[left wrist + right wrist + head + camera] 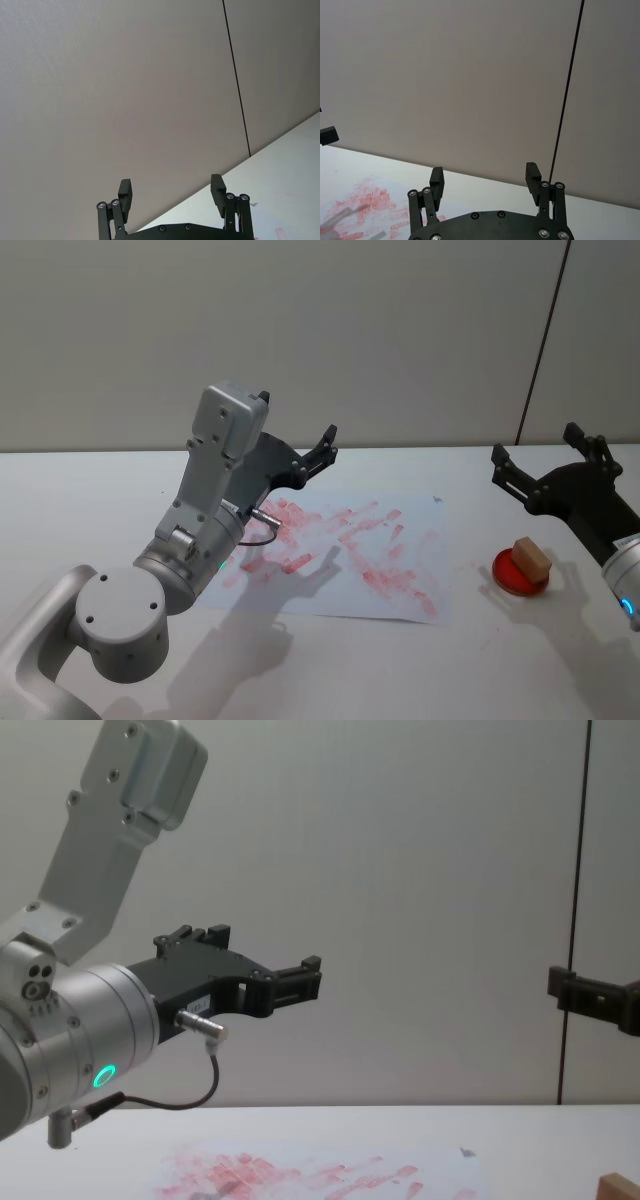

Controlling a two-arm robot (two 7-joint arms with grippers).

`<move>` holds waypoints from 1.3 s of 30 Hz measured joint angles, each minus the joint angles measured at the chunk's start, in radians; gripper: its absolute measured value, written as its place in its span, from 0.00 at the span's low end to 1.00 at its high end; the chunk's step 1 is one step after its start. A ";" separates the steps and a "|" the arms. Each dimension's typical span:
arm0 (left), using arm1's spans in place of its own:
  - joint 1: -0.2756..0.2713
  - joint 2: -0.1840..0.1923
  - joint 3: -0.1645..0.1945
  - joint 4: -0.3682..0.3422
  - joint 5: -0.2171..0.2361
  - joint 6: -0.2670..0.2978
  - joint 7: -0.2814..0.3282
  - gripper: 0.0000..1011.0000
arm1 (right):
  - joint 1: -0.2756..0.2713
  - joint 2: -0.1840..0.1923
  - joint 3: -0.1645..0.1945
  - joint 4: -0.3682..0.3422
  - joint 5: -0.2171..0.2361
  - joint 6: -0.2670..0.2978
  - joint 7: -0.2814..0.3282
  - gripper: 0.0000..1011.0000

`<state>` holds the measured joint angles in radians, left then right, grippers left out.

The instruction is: Use the one hand to pick up the stamp and affix it onto the A4 paper.

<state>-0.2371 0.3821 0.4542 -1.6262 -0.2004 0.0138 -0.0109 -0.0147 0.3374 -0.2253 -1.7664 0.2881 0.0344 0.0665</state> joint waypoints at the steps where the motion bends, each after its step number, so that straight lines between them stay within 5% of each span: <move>1: 0.000 0.000 0.000 0.000 0.000 0.000 0.000 0.99 | 0.000 0.000 0.000 0.000 0.000 0.000 0.000 0.99; 39: 0.000 0.000 0.000 0.000 0.000 0.000 0.000 0.99 | -0.006 0.006 0.002 -0.001 -0.001 0.001 0.002 0.99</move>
<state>-0.2371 0.3822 0.4542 -1.6262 -0.2004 0.0139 -0.0109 -0.0205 0.3430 -0.2236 -1.7679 0.2870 0.0358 0.0685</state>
